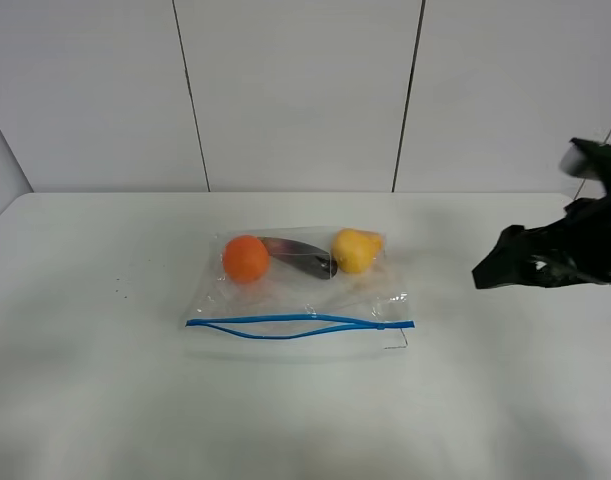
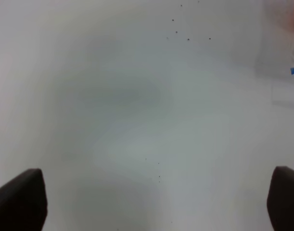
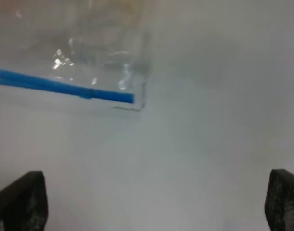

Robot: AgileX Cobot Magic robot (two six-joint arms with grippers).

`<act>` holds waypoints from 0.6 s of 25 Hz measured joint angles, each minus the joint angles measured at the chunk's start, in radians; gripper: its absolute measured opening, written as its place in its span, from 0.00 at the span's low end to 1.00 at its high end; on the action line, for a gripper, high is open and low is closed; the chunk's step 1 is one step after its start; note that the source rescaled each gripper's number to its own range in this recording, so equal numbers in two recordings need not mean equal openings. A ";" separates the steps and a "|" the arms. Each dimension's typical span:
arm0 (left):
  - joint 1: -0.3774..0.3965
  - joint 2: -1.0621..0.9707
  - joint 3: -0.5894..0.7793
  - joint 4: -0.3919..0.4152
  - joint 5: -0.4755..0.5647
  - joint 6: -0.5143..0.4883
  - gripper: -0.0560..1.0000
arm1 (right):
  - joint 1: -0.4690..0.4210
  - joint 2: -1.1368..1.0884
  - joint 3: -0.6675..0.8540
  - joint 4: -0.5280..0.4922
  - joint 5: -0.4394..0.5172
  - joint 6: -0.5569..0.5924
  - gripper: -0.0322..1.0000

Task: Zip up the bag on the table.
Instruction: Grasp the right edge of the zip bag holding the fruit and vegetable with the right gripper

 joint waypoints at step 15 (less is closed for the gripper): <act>0.000 0.000 0.000 0.000 0.000 0.000 0.95 | -0.161 0.778 -0.209 0.625 0.375 -0.756 1.00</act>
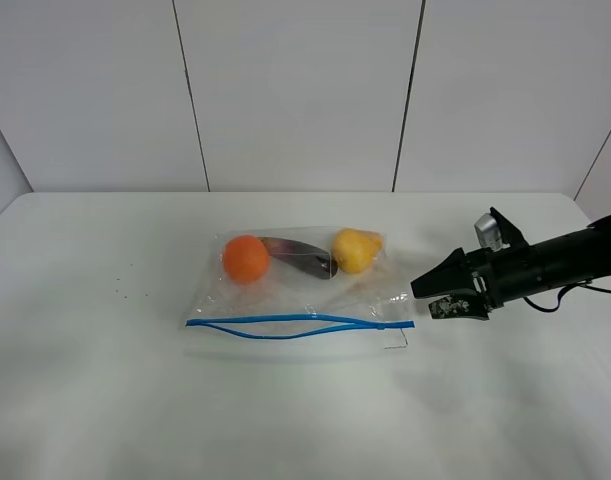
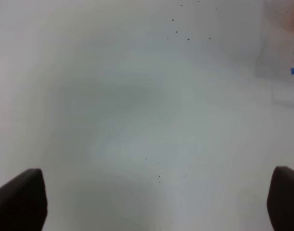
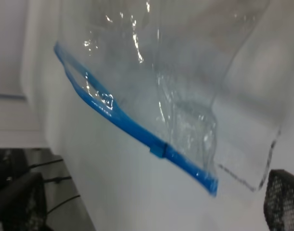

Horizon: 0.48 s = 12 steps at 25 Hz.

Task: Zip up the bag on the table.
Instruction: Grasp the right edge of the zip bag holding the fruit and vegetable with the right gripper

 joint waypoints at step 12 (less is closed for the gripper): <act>0.000 0.000 0.000 0.000 0.000 0.000 0.95 | 0.011 0.094 -0.070 0.024 0.021 0.027 1.00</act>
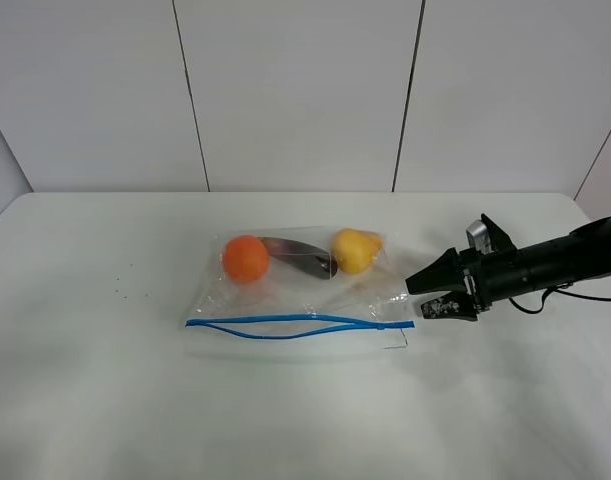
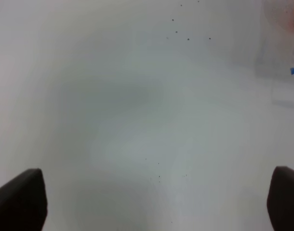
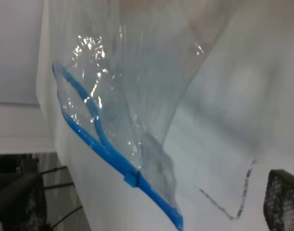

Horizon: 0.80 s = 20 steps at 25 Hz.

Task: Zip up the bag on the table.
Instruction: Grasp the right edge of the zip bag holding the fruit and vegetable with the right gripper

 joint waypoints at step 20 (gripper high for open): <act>-0.001 0.000 0.000 -0.001 0.000 0.000 0.95 | 0.083 0.000 -0.007 0.054 -0.007 0.025 1.00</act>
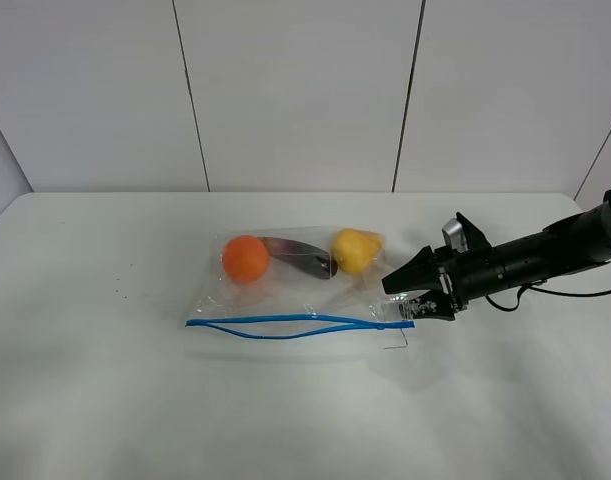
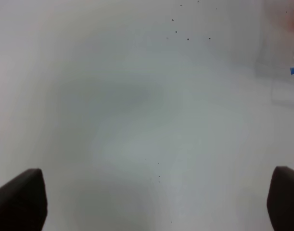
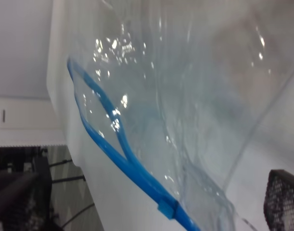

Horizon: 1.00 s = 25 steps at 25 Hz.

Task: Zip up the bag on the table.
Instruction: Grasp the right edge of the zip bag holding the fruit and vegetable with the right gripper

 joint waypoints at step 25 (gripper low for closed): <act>0.000 0.000 0.000 0.000 0.000 0.000 0.95 | 0.082 0.000 -0.065 -0.047 -0.026 0.079 1.00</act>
